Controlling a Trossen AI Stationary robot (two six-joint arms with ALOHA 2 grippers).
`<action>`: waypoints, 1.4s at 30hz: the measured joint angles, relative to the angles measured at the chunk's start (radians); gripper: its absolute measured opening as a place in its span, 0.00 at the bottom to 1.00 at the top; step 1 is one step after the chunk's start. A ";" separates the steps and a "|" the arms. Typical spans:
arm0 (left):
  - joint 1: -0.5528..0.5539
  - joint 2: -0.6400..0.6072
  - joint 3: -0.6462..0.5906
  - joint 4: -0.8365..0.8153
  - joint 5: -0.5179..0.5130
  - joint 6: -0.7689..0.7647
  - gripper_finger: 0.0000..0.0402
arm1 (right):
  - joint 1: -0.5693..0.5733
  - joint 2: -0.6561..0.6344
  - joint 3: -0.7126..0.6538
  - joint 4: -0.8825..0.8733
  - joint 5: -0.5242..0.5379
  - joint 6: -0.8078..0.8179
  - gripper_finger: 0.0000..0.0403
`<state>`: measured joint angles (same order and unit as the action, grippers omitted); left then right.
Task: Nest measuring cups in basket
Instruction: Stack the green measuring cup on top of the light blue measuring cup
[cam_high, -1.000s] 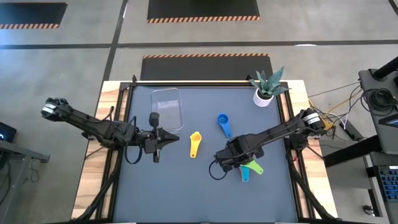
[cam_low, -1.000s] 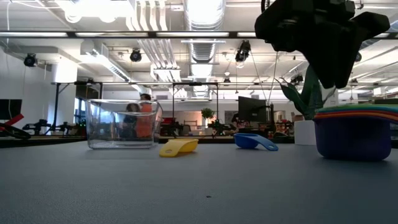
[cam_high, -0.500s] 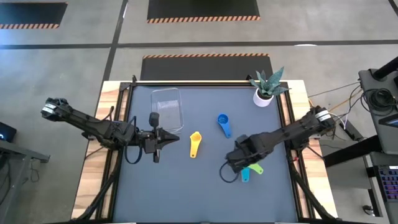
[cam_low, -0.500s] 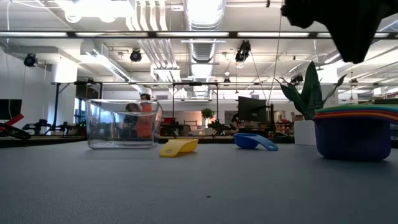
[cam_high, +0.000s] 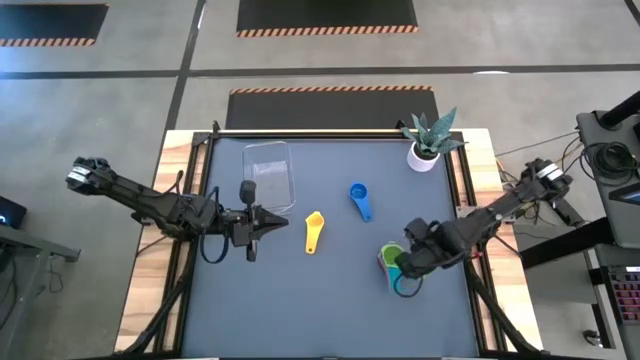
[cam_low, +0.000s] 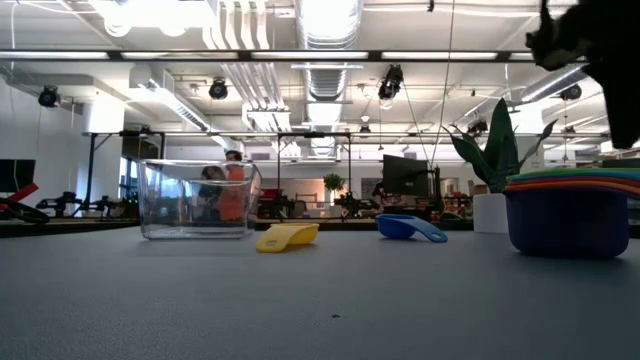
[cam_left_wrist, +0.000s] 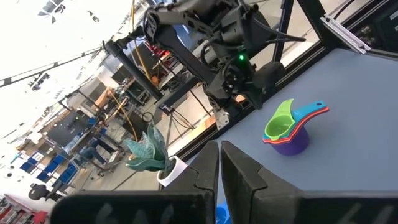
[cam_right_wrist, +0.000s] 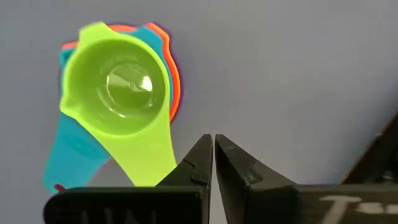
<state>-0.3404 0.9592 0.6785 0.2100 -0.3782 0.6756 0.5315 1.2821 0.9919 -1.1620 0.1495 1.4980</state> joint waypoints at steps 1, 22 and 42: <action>0.000 0.000 0.000 0.004 0.000 0.000 0.00 | 0.008 -0.022 -0.033 0.029 0.001 0.008 0.02; 0.000 0.000 0.000 0.014 0.000 -0.004 0.00 | 0.153 -0.081 -0.208 0.261 -0.026 0.196 0.02; 0.000 0.000 0.000 0.012 0.000 -0.005 0.00 | 0.180 0.044 -0.069 0.261 -0.026 0.192 0.02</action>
<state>-0.3403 0.9592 0.6788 0.2222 -0.3782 0.6708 0.7111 1.3261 0.9230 -0.9011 0.1238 1.6899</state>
